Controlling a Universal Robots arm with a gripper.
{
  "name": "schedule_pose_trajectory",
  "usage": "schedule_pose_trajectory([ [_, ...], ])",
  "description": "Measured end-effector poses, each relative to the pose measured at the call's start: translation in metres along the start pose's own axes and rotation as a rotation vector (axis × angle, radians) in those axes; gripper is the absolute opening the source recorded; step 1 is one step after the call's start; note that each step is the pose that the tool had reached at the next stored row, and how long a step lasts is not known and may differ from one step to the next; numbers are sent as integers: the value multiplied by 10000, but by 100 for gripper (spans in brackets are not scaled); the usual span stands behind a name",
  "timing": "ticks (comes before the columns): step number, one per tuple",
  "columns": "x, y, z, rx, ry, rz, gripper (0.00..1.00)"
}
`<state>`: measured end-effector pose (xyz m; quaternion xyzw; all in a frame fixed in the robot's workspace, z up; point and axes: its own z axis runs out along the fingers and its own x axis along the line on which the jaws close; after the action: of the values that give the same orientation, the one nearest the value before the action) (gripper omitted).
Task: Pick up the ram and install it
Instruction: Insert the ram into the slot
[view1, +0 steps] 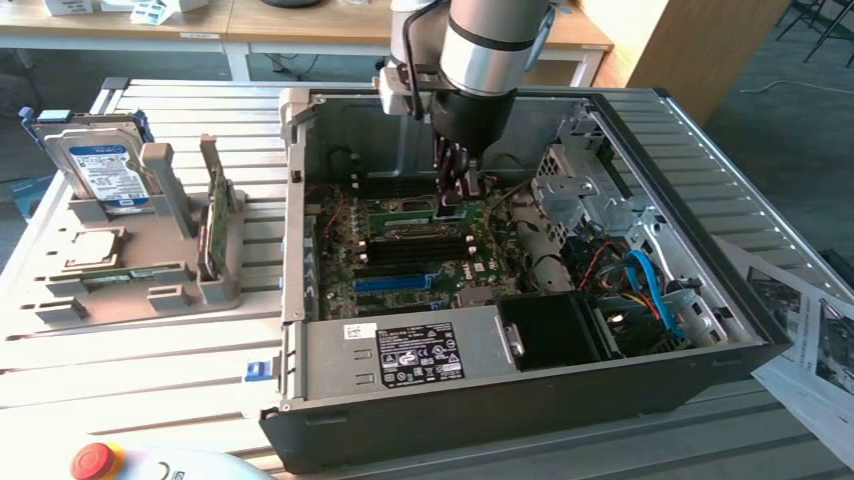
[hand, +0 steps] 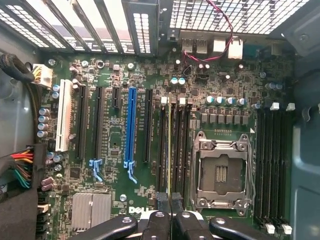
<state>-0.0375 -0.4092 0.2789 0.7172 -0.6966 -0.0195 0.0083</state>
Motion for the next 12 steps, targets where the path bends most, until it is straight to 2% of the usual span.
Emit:
schedule_pose_trajectory([
  [3,0,4,110,0,2,0,11],
  [12,1,5,187,0,2,0,11],
])
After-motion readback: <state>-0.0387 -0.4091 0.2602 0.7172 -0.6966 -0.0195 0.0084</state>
